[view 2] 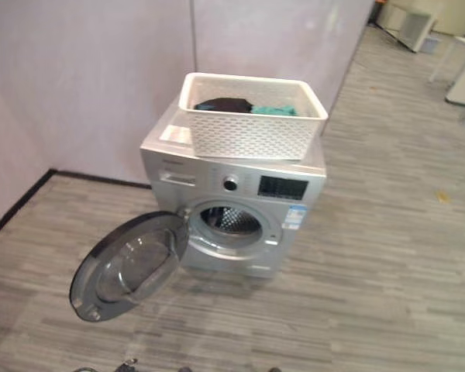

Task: Grab the laundry basket,head to the washer,open it,put in the laundry and shut it.

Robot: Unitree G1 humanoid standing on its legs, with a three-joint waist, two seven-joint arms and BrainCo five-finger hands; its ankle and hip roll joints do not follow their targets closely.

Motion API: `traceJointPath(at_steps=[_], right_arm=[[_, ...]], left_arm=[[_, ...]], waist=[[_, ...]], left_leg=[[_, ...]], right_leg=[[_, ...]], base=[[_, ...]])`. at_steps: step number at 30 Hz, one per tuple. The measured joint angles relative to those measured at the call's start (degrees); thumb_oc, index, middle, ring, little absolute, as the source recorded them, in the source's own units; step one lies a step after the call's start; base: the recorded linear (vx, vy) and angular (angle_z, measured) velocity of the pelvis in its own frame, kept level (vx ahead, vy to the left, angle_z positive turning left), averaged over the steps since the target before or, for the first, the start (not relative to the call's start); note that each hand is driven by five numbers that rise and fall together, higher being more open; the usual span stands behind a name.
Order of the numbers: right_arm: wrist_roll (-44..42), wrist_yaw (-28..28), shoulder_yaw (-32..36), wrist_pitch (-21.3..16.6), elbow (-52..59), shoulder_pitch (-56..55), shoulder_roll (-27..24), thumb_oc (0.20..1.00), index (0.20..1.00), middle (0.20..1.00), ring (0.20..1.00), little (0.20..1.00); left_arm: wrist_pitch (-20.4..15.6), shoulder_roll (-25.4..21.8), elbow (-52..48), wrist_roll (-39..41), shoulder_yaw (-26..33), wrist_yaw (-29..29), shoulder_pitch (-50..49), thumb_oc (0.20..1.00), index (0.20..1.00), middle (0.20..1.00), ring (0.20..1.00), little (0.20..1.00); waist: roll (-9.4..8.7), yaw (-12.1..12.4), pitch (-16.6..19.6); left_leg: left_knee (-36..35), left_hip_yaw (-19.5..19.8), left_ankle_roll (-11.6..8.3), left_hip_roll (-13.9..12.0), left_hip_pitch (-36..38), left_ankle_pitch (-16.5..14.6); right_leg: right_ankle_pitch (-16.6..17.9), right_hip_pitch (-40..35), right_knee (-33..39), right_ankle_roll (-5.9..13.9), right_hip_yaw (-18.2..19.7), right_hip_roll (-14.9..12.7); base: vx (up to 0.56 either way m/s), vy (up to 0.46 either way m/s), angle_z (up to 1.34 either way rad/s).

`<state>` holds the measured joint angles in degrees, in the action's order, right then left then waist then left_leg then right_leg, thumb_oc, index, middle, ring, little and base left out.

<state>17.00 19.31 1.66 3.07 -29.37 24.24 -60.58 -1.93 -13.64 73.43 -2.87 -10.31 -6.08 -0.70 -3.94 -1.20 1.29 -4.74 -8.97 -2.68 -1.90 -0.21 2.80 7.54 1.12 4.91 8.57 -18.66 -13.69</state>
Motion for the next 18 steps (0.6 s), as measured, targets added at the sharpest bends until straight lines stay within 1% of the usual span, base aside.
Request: traceJointPath(at_steps=[1, 3, 4, 5, 6, 8, 11, 12, 14, 15, 17, 18], right_arm=[[0.75, -0.17, 0.89, 0.15, 0.09, -3.31, 2.06, 1.0, 1.0, 1.0, 1.0, 1.0], [0.94, -0.67, 1.92, 0.12, 0.54, -6.36, 3.85, 1.0, 1.0, 1.0, 1.0, 1.0], [0.95, -0.58, 3.28, 0.13, 1.01, -7.51, 6.2, 1.0, 1.0, 1.0, 1.0, 1.0], [0.99, -0.59, 4.88, 0.13, 2.67, -9.36, 9.36, 1.0, 1.0, 1.0, 1.0, 1.0], [1.12, -0.74, 5.06, 0.12, 4.56, -11.58, 11.71, 1.0, 1.0, 1.0, 1.0, 1.0], [1.91, -1.39, 3.9, -0.04, 7.83, -14.1, 14.01, 1.0, 1.0, 1.0, 1.0, 1.0], [1.93, -2.0, 3.05, -0.34, 8.76, -12.42, 14.18, 1.0, 1.0, 1.0, 1.0, 1.0], [1.96, -2.04, 2.74, -0.64, 8.86, -9.85, 14.16, 1.0, 1.0, 1.0, 1.0, 1.0], [1.98, -2.04, 2.74, -0.85, 8.99, -7.95, 14.16, 1.0, 1.0, 1.0, 1.0, 1.0], [1.98, -2.04, 2.73, -0.88, 9.02, -7.04, 14.16, 1.0, 1.0, 1.0, 1.0, 1.0], [2.05, -2.09, 2.95, -0.89, 11.37, -6.51, 14.15, 1.0, 1.0, 1.0, 1.0, 1.0], [2.31, -2.25, 2.95, -1.21, 12.89, -6.51, 14.15, 1.0, 1.0, 1.0, 1.0, 1.0]], left_arm=[[-0.22, 0.62, -0.64, -0.03, 0.0, 0.0, -0.05, 1.0, 1.0, 1.0, 1.0, 1.0], [-0.55, 1.45, -0.85, -0.03, 0.28, -0.12, 0.73, 1.0, 1.0, 1.0, 1.0, 1.0], [-0.53, 1.57, -0.77, -0.02, 0.55, -0.34, 0.89, 1.0, 1.0, 1.0, 1.0, 1.0], [-0.53, 1.56, -0.74, -0.01, 0.64, -0.37, 1.34, 1.0, 1.0, 1.0, 1.0, 1.0], [-0.52, 1.57, -0.74, -0.01, 0.75, -0.36, 1.46, 1.0, 1.0, 1.0, 1.0, 1.0], [-0.5, 1.6, -0.71, -0.02, 1.18, -0.35, 1.02, 1.0, 1.0, 1.0, 1.0, 1.0], [-0.5, 0.95, -0.55, -0.07, 1.08, -0.35, 1.16, 1.0, 1.0, 1.0, 1.0, 1.0], [-0.48, 0.02, -0.15, -0.1, 1.15, -0.34, 2.16, 1.0, 1.0, 1.0, 1.0, 1.0], [-0.48, -0.77, -0.17, -0.1, 1.17, -0.35, 2.93, 1.0, 1.0, 1.0, 1.0, 1.0], [-0.48, -1.25, -0.17, -0.11, 1.15, -0.34, 3.28, 1.0, 1.0, 1.0, 1.0, 1.0], [-0.5, -1.96, -0.21, -0.41, 1.22, -0.34, 3.6, 1.0, 1.0, 1.0, 1.0, 1.0], [-0.49, -2.13, -0.11, -0.46, 1.26, -0.33, 3.81, 1.0, 1.0, 1.0, 1.0, 1.0]], waist=[[1.05, 0.0, -0.68], [2.57, 0.1, -1.4], [2.66, 0.08, -1.42], [2.44, 0.1, -1.55], [2.09, 0.18, -1.81], [1.58, 0.49, -2.18], [0.2, 1.12, -3.29], [-0.94, 1.55, -4.55], [-2.9, 2.51, -6.23], [-3.78, 2.55, -6.98], [-5.27, 2.68, -7.74], [-5.68, 2.69, -7.97]], left_leg=[[-0.66, -0.41, -0.22, -0.2, 1.64, 0.14], [-0.68, -0.98, -0.14, -0.37, 2.24, 0.02], [-0.66, -1.02, -0.28, -0.54, 2.18, 0.13], [-0.64, -1.01, -0.39, -0.76, 2.08, 0.21], [-0.57, -1.01, -0.49, -0.96, 2.08, 0.27], [-0.36, -1.05, -0.54, -1.01, 2.03, 0.3], [1.98, -0.92, -0.51, -0.9, 0.64, -0.26], [3.52, -0.75, -0.16, -0.74, -0.04, -1.01], [3.96, -0.52, 0.12, -0.25, -0.18, -1.23], [4.94, -0.04, 0.36, -0.03, -0.9, -1.65], [6.58, 0.45, 0.93, 0.65, -2.18, -2.52], [7.39, 0.65, 1.45, 1.11, -2.54, -3.02]], right_leg=[[-0.09, -1.25, 0.27, -0.02, 0.5, 0.33], [-0.29, -1.61, 0.44, -0.08, 0.94, 0.45], [-0.33, -1.26, 0.44, -0.15, 1.01, 0.6], [-0.33, -1.05, 0.44, -0.16, 1.12, 0.84], [-0.33, -1.05, 0.43, -0.17, 1.15, 0.89], [-0.33, -1.03, 0.4, -0.18, 1.17, 1.15], [-0.07, -0.98, -0.04, 0.01, 1.19, 0.9], [0.19, -0.93, -0.05, 0.04, 1.15, 0.72], [0.09, -1.04, -0.4, -0.07, 0.98, 0.38], [-0.22, -0.87, -0.98, -0.2, 0.8, 0.02], [-0.66, -0.09, -2.31, -0.19, 0.74, -0.87], [-0.43, -0.09, -2.85, 0.0, 0.6, -1.5]], base=[[0.0, 0.01, -0.2], [-0.01, 0.02, -0.16], [0.0, 0.015, -0.04], [0.01, 0.007, -0.05], [-0.01, 0.002, -0.03], [-0.04, 0.003, -0.01], [-0.04, 0.036, 0.04], [-0.01, 0.067, 0.06], [0.01, 0.086, 0.1], [0.03, 0.108, 0.18], [0.05, 0.115, 0.2], [0.05, 0.143, 0.21]])
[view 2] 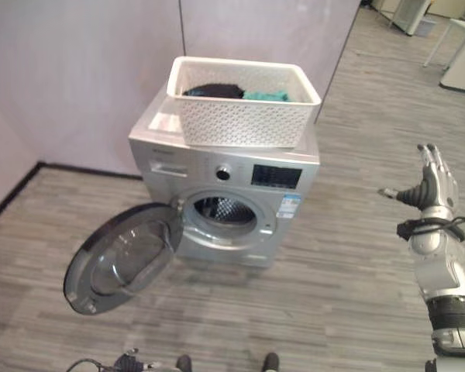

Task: Grab the laundry basket,head to the washer,open it,put in the laundry and shut it.

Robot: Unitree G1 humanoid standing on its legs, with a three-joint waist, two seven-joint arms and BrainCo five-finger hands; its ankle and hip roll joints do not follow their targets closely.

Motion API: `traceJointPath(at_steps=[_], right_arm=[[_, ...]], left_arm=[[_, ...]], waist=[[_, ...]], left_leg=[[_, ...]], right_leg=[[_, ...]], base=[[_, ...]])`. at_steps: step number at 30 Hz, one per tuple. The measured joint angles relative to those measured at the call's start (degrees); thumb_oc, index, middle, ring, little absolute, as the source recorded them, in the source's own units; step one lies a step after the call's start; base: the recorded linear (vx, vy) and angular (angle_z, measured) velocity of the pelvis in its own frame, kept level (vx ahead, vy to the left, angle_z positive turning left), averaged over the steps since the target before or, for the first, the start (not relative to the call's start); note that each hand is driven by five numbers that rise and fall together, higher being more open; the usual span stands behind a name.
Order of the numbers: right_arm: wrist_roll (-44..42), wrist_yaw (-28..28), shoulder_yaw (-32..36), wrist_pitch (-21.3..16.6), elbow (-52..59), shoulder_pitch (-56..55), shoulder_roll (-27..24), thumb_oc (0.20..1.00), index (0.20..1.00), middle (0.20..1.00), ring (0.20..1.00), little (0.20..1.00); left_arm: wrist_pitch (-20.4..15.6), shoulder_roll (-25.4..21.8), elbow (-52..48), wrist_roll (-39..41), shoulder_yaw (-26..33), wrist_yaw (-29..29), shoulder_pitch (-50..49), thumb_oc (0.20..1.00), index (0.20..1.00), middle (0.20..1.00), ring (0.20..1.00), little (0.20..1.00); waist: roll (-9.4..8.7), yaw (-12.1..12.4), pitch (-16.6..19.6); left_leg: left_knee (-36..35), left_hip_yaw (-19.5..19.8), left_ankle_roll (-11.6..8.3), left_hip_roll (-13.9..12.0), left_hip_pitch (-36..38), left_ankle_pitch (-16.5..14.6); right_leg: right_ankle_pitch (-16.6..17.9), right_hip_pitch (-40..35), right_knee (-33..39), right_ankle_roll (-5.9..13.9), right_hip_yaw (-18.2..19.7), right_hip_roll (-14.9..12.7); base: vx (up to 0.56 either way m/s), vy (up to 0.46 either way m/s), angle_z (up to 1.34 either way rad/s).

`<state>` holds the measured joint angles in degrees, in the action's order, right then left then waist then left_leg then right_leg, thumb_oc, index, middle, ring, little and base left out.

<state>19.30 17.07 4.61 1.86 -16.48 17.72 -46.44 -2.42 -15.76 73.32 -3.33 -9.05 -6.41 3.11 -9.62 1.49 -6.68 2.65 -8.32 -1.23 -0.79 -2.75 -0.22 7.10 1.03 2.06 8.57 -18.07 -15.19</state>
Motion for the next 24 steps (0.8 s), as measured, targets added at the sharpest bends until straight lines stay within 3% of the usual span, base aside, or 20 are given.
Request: traceJointPath(at_steps=[2, 5, 8, 9, 10, 11, 12, 14, 17, 20, 21, 22, 23, 24], right_arm=[[0.98, -0.21, 0.0, -0.97, 2.21, 0.36, -0.09, 1.0, 1.0, 1.0, 1.0, 1.0], [1.89, -1.18, -0.09, -1.23, 4.61, 0.59, -1.02, 1.0, 1.0, 1.0, 1.0, 1.0], [2.33, -1.6, -0.25, -1.47, 6.69, 2.22, -3.62, 1.0, 1.0, 1.0, 1.0, 1.0], [2.8, -1.94, -0.57, -2.11, 8.23, 2.04, -4.76, 1.0, 1.0, 1.0, 1.0, 1.0], [2.95, -2.24, -0.55, -2.23, 9.66, 1.86, -5.17, 1.0, 1.0, 1.0, 1.0, 1.0], [2.89, -2.35, -0.34, -2.31, 12.05, 1.44, -6.31, 1.0, 1.0, 1.0, 1.0, 1.0], [2.88, -2.37, -0.13, -2.43, 15.63, 1.84, -9.18, 1.0, 1.0, 1.0, 1.0, 1.0], [2.9, -2.05, 0.03, -4.66, 18.98, 6.02, -12.43, 1.0, 1.0, 1.0, 1.0, 1.0], [2.83, -2.08, -0.74, -5.35, 19.6, 11.92, -17.06, 1.0, 1.0, 1.0, 1.0, 1.0], [2.08, -1.9, -0.42, -6.03, 19.69, 14.26, -22.04, 1.0, 1.0, 1.0, 1.0, 1.0], [1.73, -2.0, 1.67, -6.23, 19.72, 12.28, -23.46, 1.0, 1.0, 1.0, 1.0, 1.0], [1.71, -1.96, 4.75, -6.76, 19.58, 9.5, -23.51, 1.0, 1.0, 1.0, 1.0, 1.0], [1.71, -1.98, 5.15, -6.79, 19.15, 9.4, -24.15, 1.0, 1.0, 1.0, 1.0, 1.0], [1.7, -1.97, 5.56, -6.91, 18.46, 9.61, -26.62, 1.0, 1.0, 1.0, 1.0, 1.0]], left_arm=[[0.01, 0.23, 0.4, -0.31, -0.03, 0.13, 0.65, 1.0, 1.0, 1.0, 1.0, 1.0], [0.02, 0.25, 0.97, -1.8, -0.08, 0.36, 1.32, 1.0, 1.0, 1.0, 1.0, 1.0], [0.08, 0.52, 2.02, -1.82, -0.06, 0.45, 2.23, 1.0, 1.0, 1.0, 1.0, 1.0], [0.15, 0.39, 2.01, -2.11, -0.08, 0.41, 2.46, 1.0, 1.0, 1.0, 1.0, 1.0], [0.27, -0.08, 2.14, -2.15, 0.16, 0.41, 2.46, 1.0, 1.0, 1.0, 1.0, 1.0], [0.33, -0.85, 2.7, -2.15, 1.12, 0.44, 2.44, 1.0, 1.0, 1.0, 1.0, 1.0], [0.27, -0.7, 3.62, -2.13, 1.56, 0.42, 2.75, 1.0, 1.0, 1.0, 1.0, 1.0], [0.25, 0.1, 4.13, -2.0, 1.83, 0.35, 3.15, 1.0, 1.0, 1.0, 1.0, 1.0], [0.22, 0.35, 4.33, -1.7, 2.05, 0.33, 4.12, 1.0, 1.0, 1.0, 1.0, 1.0], [0.14, 0.09, 3.11, -1.72, 1.04, 0.29, 3.93, 1.0, 1.0, 1.0, 1.0, 1.0], [0.12, -0.47, 3.01, -1.76, 0.85, 0.25, 3.52, 1.0, 1.0, 1.0, 1.0, 1.0], [0.05, -1.53, 2.78, -1.74, 1.62, 0.25, 2.12, 1.0, 1.0, 1.0, 1.0, 1.0], [0.05, -1.78, 2.52, -1.74, 1.61, 0.27, 1.6, 1.0, 1.0, 1.0, 1.0, 1.0], [0.2, -2.16, 2.08, -1.72, 1.67, 0.26, 1.18, 1.0, 1.0, 1.0, 1.0, 1.0]], waist=[[-0.05, 0.18, -0.19], [1.45, -0.24, -1.14], [2.88, -1.29, -2.75], [3.6, -2.14, -2.82], [3.85, -2.35, -2.97], [3.65, -2.65, -3.19], [2.96, -2.78, -3.4], [3.48, -3.11, -4.25], [3.7, -3.92, -5.7], [2.26, -4.02, -5.37], [0.98, -3.78, -4.6], [-0.62, -3.56, -3.42], [-0.2, -3.49, -3.27], [0.11, -3.14, -3.14]], left_leg=[[2.66, 0.42, 1.49, 0.99, -0.68, -2.08], [4.89, 1.34, 2.79, 1.31, -1.32, -3.8], [9.25, 2.94, 5.49, 2.52, -3.22, -6.1], [8.89, 3.61, 6.42, 2.44, -2.5, -5.9], [8.48, 4.56, 6.84, 2.14, -2.48, -5.71], [7.82, 5.65, 7.2, 2.28, -2.36, -5.45], [6.84, 5.2, 6.89, 3.57, -1.65, -5.1], [7.61, 5.76, 7.94, 4.73, -0.86, -6.45], [8.1, 9.79, 7.06, 5.59, 0.85, -7.62], [7.99, 15.94, 5.68, 6.07, 2.96, -9.03], [7.87, 18.53, 4.34, 6.15, 4.01, -9.09], [7.32, 22.79, 2.25, 5.07, 5.39, -9.83], [7.08, 23.57, 1.3, 3.15, 6.24, -10.15], [7.19, 22.03, -1.53, 0.31, 5.41, -9.06]], right_leg=[[0.23, -0.01, -2.55, 0.19, 0.18, -1.93], [1.18, 2.67, -9.33, -0.08, 0.83, -3.28], [1.81, 7.8, -19.9, 0.1, 8.33, -4.38], [-3.11, 10.88, -24.61, 1.4, 14.89, -1.04], [-7.42, 11.36, -25.16, 1.65, 18.71, 3.39], [-10.61, 11.51, -24.03, 0.67, 19.98, 6.56], [-11.35, 11.71, -21.03, 0.31, 15.74, 6.36], [-10.89, 13.59, -16.58, 0.57, 13.94, 6.78], [-5.61, 14.05, -3.54, 2.33, 17.23, 5.82], [-4.49, 12.48, -5.2, 2.49, 19.51, 5.37], [-4.16, 10.9, -6.62, 1.65, 18.38, 5.45], [-1.1, 6.75, -5.85, -1.74, 16.26, 7.1], [-1.58, 5.67, -6.09, -2.89, 14.48, 8.57], [-1.99, 4.69, -5.61, -4.65, 10.85, 10.43]], base=[[0.07, 0.187, 0.18], [0.05, 0.177, 0.15], [0.1, 0.139, 0.17], [0.23, 0.096, 0.2], [0.24, 0.026, 0.31], [0.18, -0.104, 0.28], [0.26, -0.12, 0.24], [0.29, -0.132, 0.21], [0.27, -0.165, 0.69], [0.24, -0.281, 1.1], [0.26, -0.314, 1.79], [0.2, -0.311, 1.56], [0.17, -0.325, 1.58], [0.13, -0.323, 1.09]])
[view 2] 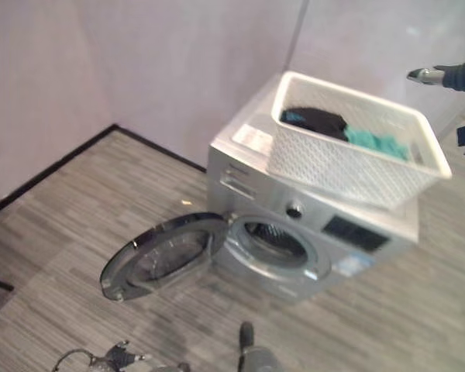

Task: Grab the laundry basket,head to the washer,open it,put in the laundry and shut it.

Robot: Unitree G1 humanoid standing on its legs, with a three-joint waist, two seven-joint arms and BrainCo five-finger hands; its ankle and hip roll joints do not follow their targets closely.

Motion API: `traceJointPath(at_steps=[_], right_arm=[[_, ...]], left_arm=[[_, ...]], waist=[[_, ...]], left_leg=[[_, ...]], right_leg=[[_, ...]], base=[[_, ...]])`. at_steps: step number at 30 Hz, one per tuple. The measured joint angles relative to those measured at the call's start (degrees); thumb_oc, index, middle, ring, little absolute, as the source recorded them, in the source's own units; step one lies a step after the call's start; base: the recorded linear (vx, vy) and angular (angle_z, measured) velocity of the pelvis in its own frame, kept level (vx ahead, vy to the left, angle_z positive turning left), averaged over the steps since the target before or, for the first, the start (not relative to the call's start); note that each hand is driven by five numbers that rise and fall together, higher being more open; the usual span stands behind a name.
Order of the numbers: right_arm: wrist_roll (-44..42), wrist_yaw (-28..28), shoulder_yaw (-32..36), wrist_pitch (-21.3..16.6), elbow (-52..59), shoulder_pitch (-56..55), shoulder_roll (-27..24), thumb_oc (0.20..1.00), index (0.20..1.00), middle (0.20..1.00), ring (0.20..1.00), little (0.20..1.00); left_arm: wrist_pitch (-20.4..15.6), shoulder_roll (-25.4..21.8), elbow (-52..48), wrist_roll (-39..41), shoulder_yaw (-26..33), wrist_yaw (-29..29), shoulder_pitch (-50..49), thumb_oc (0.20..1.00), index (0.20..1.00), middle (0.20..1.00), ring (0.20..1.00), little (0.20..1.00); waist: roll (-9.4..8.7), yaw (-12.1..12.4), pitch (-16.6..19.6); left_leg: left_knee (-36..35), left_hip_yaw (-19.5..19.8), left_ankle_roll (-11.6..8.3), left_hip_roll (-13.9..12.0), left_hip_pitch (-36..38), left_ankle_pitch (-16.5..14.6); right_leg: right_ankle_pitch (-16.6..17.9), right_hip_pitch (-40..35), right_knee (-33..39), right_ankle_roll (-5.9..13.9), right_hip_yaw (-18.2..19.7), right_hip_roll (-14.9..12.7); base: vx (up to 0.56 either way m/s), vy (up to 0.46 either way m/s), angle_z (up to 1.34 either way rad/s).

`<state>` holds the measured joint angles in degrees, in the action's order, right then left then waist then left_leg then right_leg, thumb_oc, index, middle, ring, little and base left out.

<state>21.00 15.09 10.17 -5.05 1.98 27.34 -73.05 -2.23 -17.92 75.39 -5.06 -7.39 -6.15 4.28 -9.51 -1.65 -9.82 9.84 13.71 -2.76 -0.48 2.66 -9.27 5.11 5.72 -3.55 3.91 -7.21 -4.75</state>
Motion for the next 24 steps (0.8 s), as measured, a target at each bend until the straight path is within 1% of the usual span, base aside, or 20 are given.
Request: traceJointPath(at_steps=[1, 2, 3, 4, 5, 6, 7, 8, 10, 11, 12, 13, 14, 15, 17, 18, 20, 22, 23, 24], right_arm=[[-0.16, -0.05, 0.14, -0.04, -0.6, 0.03, -1.68, 1.0, 1.0, 1.0, 1.0, 1.0], [-0.5, -0.24, 0.48, -0.05, -0.95, -0.14, -3.76, 1.0, 1.0, 1.0, 1.0, 1.0], [-1.03, -0.33, 0.68, -0.13, -1.42, 0.32, -5.35, 1.0, 1.0, 1.0, 1.0, 1.0], [-1.24, -0.4, 0.57, -0.2, -1.7, 0.38, -6.83, 1.0, 1.0, 1.0, 1.0, 1.0], [-2.25, -1.54, -0.15, -0.36, -3.3, 0.38, -9.47, 1.0, 1.0, 1.0, 1.0, 1.0], [-3.61, -3.98, -1.39, -0.38, -6.21, 0.23, -15.1, 1.0, 1.0, 1.0, 1.0, 1.0], [-4.98, -5.15, -2.38, -0.4, -8.02, 0.51, -17.37, 1.0, 1.0, 1.0, 1.0, 1.0], [-6.56, -6.55, -4.08, -0.45, -9.75, 0.71, -19.64, 1.0, 1.0, 1.0, 1.0, 1.0], [-8.96, -8.68, -8.66, -1.29, -12.62, 3.84, -20.69, 1.0, 1.0, 1.0, 1.0, 1.0], [-10.58, -10.08, -13.86, -1.84, -13.91, 7.28, -22.58, 1.0, 1.0, 1.0, 1.0, 1.0], [-11.88, -11.95, -19.3, -2.55, -14.78, 10.31, -24.98, 1.0, 1.0, 1.0, 1.0, 1.0], [-13.77, -14.43, -26.78, -3.74, -15.79, 14.81, -27.17, 1.0, 1.0, 1.0, 1.0, 1.0], [-15.02, -16.66, -34.1, -4.44, -17.84, 19.43, -28.59, 1.0, 1.0, 1.0, 1.0, 1.0], [-15.84, -17.73, -37.04, -4.7, -18.78, 21.89, -28.5, 1.0, 1.0, 1.0, 1.0, 1.0], [-18.21, -21.55, -56.29, -4.96, -19.18, 38.54, -28.74, 1.0, 1.0, 1.0, 1.0, 1.0], [-19.41, -24.08, -66.06, -5.36, -18.72, 46.87, -27.69, 1.0, 1.0, 1.0, 1.0, 1.0], [-21.86, -28.0, -84.96, -5.46, -18.45, 64.25, -24.33, 1.0, 1.0, 1.0, 1.0, 1.0], [-24.25, -31.09, -103.84, -5.73, -19.75, 83.81, -18.37, 1.0, 1.0, 1.0, 1.0, 1.0], [-24.8, -31.85, -102.19, -5.91, -20.99, 83.41, -18.18, 1.0, 1.0, 1.0, 1.0, 1.0], [-24.75, -32.26, -94.65, -5.83, -22.67, 76.89, -17.54, 1.0, 1.0, 1.0, 1.0, 1.0]], left_arm=[[0.03, 0.12, -0.04, -0.04, -0.05, 0.05, -0.28, 1.0, 1.0, 1.0, 1.0, 1.0], [-0.04, 0.59, -0.6, -0.05, -0.23, 0.06, -0.5, 1.0, 1.0, 1.0, 1.0, 1.0], [-0.07, 0.99, -1.39, -0.07, -0.18, 0.16, -0.48, 1.0, 1.0, 1.0, 1.0, 1.0], [-0.05, 1.27, -1.78, -0.07, -0.22, 0.18, -0.98, 1.0, 1.0, 1.0, 1.0, 1.0], [-0.11, 1.36, -1.89, -0.01, -0.05, 0.19, -1.36, 1.0, 1.0, 1.0, 1.0, 1.0], [-0.09, 1.29, -2.27, -0.01, -0.12, 0.33, -1.47, 1.0, 1.0, 1.0, 1.0, 1.0], [-0.11, 1.21, -2.22, -0.01, -0.17, 0.49, -1.55, 1.0, 1.0, 1.0, 1.0, 1.0], [-0.11, 1.1, -2.22, -0.01, -0.2, 0.88, -1.41, 1.0, 1.0, 1.0, 1.0, 1.0], [-0.09, 0.92, -2.17, -0.01, -0.5, 1.44, -1.07, 1.0, 1.0, 1.0, 1.0, 1.0], [-0.19, 0.86, -2.29, -0.01, -0.7, 1.94, -0.89, 1.0, 1.0, 1.0, 1.0, 1.0], [-0.29, 0.71, -2.32, 0.0, -0.78, 2.35, -0.85, 1.0, 1.0, 1.0, 1.0, 1.0], [-0.35, 0.28, -2.33, 0.03, -1.11, 2.8, -1.03, 1.0, 1.0, 1.0, 1.0, 1.0], [-0.32, -0.26, -2.29, 0.05, -2.75, 3.01, -0.85, 1.0, 1.0, 1.0, 1.0, 1.0], [-0.27, -0.39, -2.23, 0.16, -2.83, 3.06, -0.93, 1.0, 1.0, 1.0, 1.0, 1.0], [-0.41, -1.77, -2.24, 0.53, -2.77, 4.13, -1.05, 1.0, 1.0, 1.0, 1.0, 1.0], [-0.62, -3.21, -2.2, 0.53, -2.76, 4.61, -0.87, 1.0, 1.0, 1.0, 1.0, 1.0], [-0.49, -4.68, -0.09, 0.53, -2.31, 5.23, -1.02, 1.0, 1.0, 1.0, 1.0, 1.0], [-0.65, -4.27, -0.26, 0.52, -1.05, 6.11, -1.93, 1.0, 1.0, 1.0, 1.0, 1.0], [-0.97, -4.36, -0.53, 0.54, -0.14, 6.72, -2.13, 1.0, 1.0, 1.0, 1.0, 1.0], [-0.85, -4.45, -0.4, 0.54, -0.9, 6.86, -2.6, 1.0, 1.0, 1.0, 1.0, 1.0]], waist=[[0.02, -0.31, 0.02], [0.25, -0.49, 0.1], [0.63, -0.32, 0.01], [0.79, -0.36, -0.06], [0.83, -0.31, -0.07], [1.28, -0.89, -0.04], [1.44, -0.9, -0.1], [1.44, -1.21, -0.1], [1.47, -1.88, -0.11], [1.7, -2.27, -0.23], [1.87, -2.08, -0.23], [1.83, -1.61, -0.24], [1.47, -1.19, -0.1], [0.88, -0.91, -0.06], [-0.4, -0.18, 0.0], [-1.49, -0.24, -0.02], [-3.36, -1.96, 1.38], [-4.15, -3.64, 2.84], [-4.96, -3.52, 3.46], [-5.41, -3.15, 3.87]], left_leg=[[0.12, -2.07, -2.15, -1.05, -1.02, 0.97], [0.89, -4.7, -2.51, -1.89, -2.29, 1.16], [1.1, -7.76, -2.99, -2.68, -3.17, 1.73], [1.16, -9.99, -3.92, -3.26, -3.53, 2.32], [0.5, -13.59, -4.69, -3.85, -3.81, 3.58], [-0.88, -18.45, -4.95, -4.54, -3.83, 4.88], [-1.23, -20.66, -4.91, -4.95, -3.89, 5.09], [-1.2, -22.47, -4.91, -5.21, -4.29, 5.19], [-2.27, -23.47, -4.61, -5.25, -4.52, 5.27], [-2.8, -24.0, -4.11, -5.25, -4.54, 4.97], [-3.86, -23.83, -3.6, -5.28, -4.48, 4.7], [-5.26, -23.86, -2.81, -5.33, -4.04, 4.56], [-6.29, -24.07, -2.0, -5.21, -4.3, 4.61], [-6.17, -24.06, -1.75, -4.91, -4.82, 4.74], [-6.32, -25.37, -1.7, -4.76, -4.91, 4.79], [-6.33, -25.64, -1.7, -4.96, -4.96, 4.78], [-6.61, -25.52, -1.68, -4.98, -5.77, 5.0], [-7.03, -25.59, -1.44, -4.71, -5.9, 5.64], [-7.28, -25.38, -1.6, -4.69, -6.01, 5.9], [-7.55, -25.48, -1.66, -4.68, -5.91, 5.95]], right_leg=[[-0.44, -0.44, 0.79, -1.05, -2.21, 0.23], [-0.55, -0.68, 1.63, -1.3, -3.42, 0.6], [-0.84, -0.7, 1.92, -2.08, -4.06, 0.97], [-0.92, -0.67, 2.06, -2.56, -4.63, 1.14], [-1.01, -0.62, 2.15, -2.86, -5.04, 1.19], [-1.65, -0.94, 2.47, -3.82, -6.53, 1.17], [-1.71, -0.94, 2.61, -3.91, -6.93, 1.21], [-1.75, -0.94, 2.78, -3.97, -7.35, 1.19], [-1.79, -0.64, 2.94, -3.98, -7.67, 1.28], [-1.51, -0.6, 3.64, -3.8, -7.8, 1.43], [-0.95, -0.6, 4.59, -3.58, -7.79, 1.72], [-0.09, -0.47, 5.41, -3.61, -7.6, 2.02], [0.41, 0.33, 5.69, -3.21, -7.3, 2.1], [0.53, 0.78, 5.71, -3.03, -7.3, 1.76], [0.91, 1.3, 5.88, -2.48, -6.45, 1.62], [1.06, 1.34, 5.99, -2.39, -6.15, 1.75], [1.5, 1.8, 6.65, -2.35, -6.39, 1.76], [2.27, 1.76, 7.75, -2.53, -6.44, 1.73], [2.46, 1.95, 7.83, -2.77, -6.58, 1.78], [2.45, 2.1, 7.69, -2.78, -6.52, 1.82]], base=[[0.06, -0.243, 1.04], [-0.01, -0.12, 0.72], [-0.02, -0.098, 0.47], [0.01, -0.097, 0.31], [0.0, -0.101, 0.42], [-0.01, -0.066, 0.35], [-0.02, -0.054, 0.35], [-0.01, -0.019, 0.18], [0.03, -0.022, 0.18], [0.05, -0.01, 0.09], [0.0, 0.0, 0.0], [0.01, 0.004, -0.1], [0.02, -0.002, -0.1], [0.04, 0.003, -0.06], [0.03, 0.011, -0.16], [0.04, 0.012, -0.17], [0.04, 0.013, 0.01], [0.03, 0.012, 0.05], [0.0, 0.009, 0.03], [0.0, 0.0, 0.0]])
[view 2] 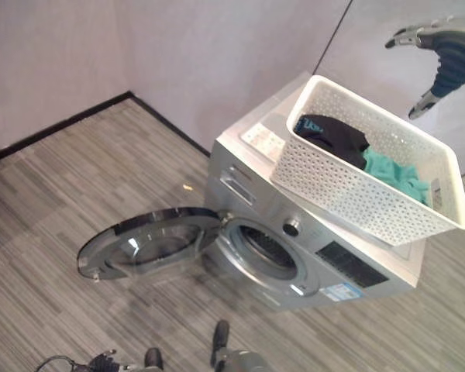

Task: Grab the laundry basket,head to the washer,open it,put in the laundry and shut it.

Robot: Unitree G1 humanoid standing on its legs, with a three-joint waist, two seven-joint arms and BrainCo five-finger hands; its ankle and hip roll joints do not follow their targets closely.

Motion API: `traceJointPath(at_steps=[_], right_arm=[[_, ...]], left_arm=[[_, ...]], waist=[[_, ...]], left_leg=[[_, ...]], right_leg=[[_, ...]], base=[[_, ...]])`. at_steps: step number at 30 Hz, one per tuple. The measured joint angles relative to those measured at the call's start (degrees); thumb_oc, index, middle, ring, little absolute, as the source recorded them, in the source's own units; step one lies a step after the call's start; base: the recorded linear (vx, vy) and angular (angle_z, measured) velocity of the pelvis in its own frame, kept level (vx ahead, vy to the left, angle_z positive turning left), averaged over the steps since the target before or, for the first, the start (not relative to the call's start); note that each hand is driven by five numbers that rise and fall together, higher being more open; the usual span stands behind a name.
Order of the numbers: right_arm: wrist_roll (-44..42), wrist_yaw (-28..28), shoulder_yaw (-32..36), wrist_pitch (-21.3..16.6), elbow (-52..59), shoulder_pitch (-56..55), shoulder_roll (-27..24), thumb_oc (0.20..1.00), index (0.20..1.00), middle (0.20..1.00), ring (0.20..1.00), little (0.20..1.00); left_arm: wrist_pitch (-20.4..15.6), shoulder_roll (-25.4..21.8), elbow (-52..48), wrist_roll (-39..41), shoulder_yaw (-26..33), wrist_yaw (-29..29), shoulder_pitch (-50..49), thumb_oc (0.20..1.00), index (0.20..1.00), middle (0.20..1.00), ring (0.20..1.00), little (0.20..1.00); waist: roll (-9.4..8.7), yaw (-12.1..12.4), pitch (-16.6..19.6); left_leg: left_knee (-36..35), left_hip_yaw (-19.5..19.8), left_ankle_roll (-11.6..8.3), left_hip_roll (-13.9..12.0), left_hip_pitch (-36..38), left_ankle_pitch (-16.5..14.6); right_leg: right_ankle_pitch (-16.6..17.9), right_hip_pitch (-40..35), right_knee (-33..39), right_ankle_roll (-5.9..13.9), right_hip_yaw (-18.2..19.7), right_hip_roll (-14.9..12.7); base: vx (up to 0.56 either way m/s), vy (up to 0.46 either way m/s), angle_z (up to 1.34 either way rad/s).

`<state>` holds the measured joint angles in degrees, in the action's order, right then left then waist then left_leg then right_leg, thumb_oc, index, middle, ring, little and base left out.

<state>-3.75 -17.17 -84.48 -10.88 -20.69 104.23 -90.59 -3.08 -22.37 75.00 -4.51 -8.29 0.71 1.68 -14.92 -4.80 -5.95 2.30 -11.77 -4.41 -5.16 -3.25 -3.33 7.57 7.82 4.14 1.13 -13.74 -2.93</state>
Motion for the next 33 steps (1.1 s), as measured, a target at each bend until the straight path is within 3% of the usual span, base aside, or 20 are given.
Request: traceJointPath(at_steps=[2, 4, 6, 14, 16, 18, 33], right_arm=[[0.05, -0.92, 3.34, 0.42, -5.05, -6.51, 4.41, 1.0, 1.0, 1.0, 1.0, 1.0], [0.51, -1.84, 3.42, 1.1, -7.65, -8.99, 6.59, 1.0, 1.0, 1.0, 1.0, 1.0], [2.86, -2.95, 3.35, 2.22, -7.49, -10.62, 6.95, 1.0, 1.0, 1.0, 1.0, 1.0], [8.22, -1.6, 5.59, 3.4, -11.85, -10.63, 7.03, 1.0, 1.0, 1.0, 1.0, 1.0], [11.36, -1.32, 5.39, 5.56, -13.5, -9.36, 7.74, 1.0, 1.0, 1.0, 1.0, 1.0], [11.84, -1.31, 5.07, 5.73, -12.87, -9.36, 7.91, 1.0, 1.0, 1.0, 1.0, 1.0], [13.51, -0.49, 5.1, 5.99, -12.12, -9.44, 14.56, 1.0, 1.0, 1.0, 1.0, 1.0]], left_arm=[[-0.06, -0.21, -0.04, 0.1, -2.15, 0.05, 0.4, 1.0, 1.0, 1.0, 1.0, 1.0], [-0.09, 0.05, -1.24, 0.14, -2.65, 0.25, 0.68, 1.0, 1.0, 1.0, 1.0, 1.0], [0.04, -0.59, -1.3, 1.77, -3.37, 0.2, 0.34, 1.0, 1.0, 1.0, 1.0, 1.0], [-0.04, 1.14, -0.94, 2.25, -3.77, 0.08, -0.37, 1.0, 1.0, 1.0, 1.0, 1.0], [0.05, 3.08, -0.64, 2.28, -3.83, -0.5, 0.56, 1.0, 1.0, 1.0, 1.0, 1.0], [0.16, 4.06, -0.64, 2.3, -3.9, -0.61, 0.42, 1.0, 1.0, 1.0, 1.0, 1.0], [0.01, 4.19, -0.94, 4.2, -4.36, -1.77, 0.97, 1.0, 1.0, 1.0, 1.0, 1.0]], waist=[[0.15, 0.48, 0.22], [1.54, 1.28, 0.18], [3.68, 2.4, -1.17], [7.54, 2.58, -3.29], [10.21, 2.52, -4.68], [11.46, 2.5, -4.48], [11.27, 2.6, -4.86]], left_leg=[[-0.45, 0.04, 0.16, 0.38, 0.0, 0.16], [-0.53, 0.67, 0.76, 1.05, -1.29, 0.57], [-0.63, 0.8, 0.95, 1.6, -2.86, 1.08], [-0.8, 0.19, 1.52, 2.07, -4.51, 1.69], [-1.51, 0.21, 1.66, 2.49, -4.83, 2.28], [-2.05, 0.23, 1.51, 2.38, -4.69, 2.49], [-3.04, 0.19, 1.4, 2.12, -5.87, 3.17]], right_leg=[[0.03, 0.16, 0.03, 0.1, 0.06, -0.33], [0.28, 1.02, 0.1, 0.45, -0.48, -1.09], [1.2, 2.35, 0.64, 0.62, -0.47, -1.51], [1.47, 4.41, 0.69, 0.99, 0.41, -1.89], [2.11, 5.05, 0.7, 0.84, 0.42, -2.23], [2.19, 5.14, 0.69, 0.74, 0.37, -2.04], [2.41, 6.92, 0.7, 0.44, 0.51, -1.54]], base=[[-0.06, 0.016, 0.0], [-0.06, 0.018, 0.16], [0.0, -0.002, 0.07], [-0.02, -0.008, -0.03], [0.0, 0.0, 0.0], [0.0, 0.0, 0.0], [0.0, 0.0, 0.0]])
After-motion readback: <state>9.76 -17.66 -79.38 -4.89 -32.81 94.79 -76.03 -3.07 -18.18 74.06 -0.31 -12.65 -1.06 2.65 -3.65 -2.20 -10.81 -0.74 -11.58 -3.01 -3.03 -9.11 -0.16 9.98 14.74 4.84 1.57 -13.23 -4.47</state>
